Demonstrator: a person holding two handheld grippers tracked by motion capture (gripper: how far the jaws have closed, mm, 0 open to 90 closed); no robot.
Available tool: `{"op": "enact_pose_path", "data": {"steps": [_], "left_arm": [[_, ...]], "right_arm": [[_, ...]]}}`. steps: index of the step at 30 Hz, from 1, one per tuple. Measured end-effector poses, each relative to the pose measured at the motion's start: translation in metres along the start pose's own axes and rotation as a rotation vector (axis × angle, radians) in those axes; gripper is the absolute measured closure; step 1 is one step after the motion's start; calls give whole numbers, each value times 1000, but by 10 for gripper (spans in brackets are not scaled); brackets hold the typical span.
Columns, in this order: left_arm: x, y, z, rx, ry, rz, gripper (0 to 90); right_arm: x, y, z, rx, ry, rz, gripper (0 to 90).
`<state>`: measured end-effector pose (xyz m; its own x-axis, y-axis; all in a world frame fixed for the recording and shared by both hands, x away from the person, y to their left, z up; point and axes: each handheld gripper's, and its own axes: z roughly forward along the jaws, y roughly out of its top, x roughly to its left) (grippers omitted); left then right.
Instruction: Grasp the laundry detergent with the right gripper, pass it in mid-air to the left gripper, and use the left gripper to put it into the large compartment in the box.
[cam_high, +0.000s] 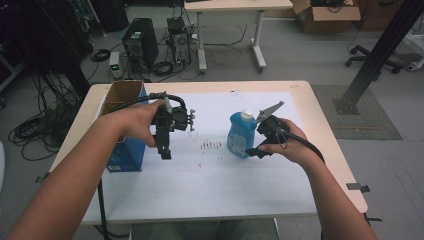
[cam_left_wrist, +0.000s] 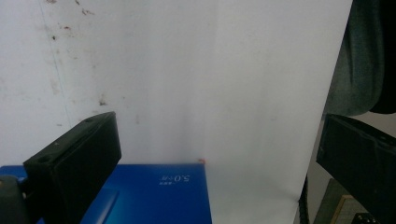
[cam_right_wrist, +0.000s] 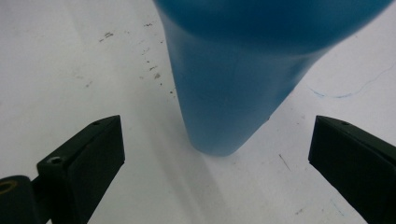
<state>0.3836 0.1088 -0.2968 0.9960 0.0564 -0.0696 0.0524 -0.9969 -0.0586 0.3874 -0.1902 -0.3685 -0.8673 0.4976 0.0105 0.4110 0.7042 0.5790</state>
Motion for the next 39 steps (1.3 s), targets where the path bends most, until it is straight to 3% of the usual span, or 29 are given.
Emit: {"op": "enact_pose_path", "data": {"steps": [4,19,39], "left_arm": [[-1,0,1,-2,0,3,2],[-10,-2,2,-4,3,16,2],[-10,-8,2,-18,1,7,2]], "right_arm": [[0,-2,5,-18,-8,15,38],[6,-4,17,-180,-82,69,30],[10,-10,29,-302,-144,111,17]]}}
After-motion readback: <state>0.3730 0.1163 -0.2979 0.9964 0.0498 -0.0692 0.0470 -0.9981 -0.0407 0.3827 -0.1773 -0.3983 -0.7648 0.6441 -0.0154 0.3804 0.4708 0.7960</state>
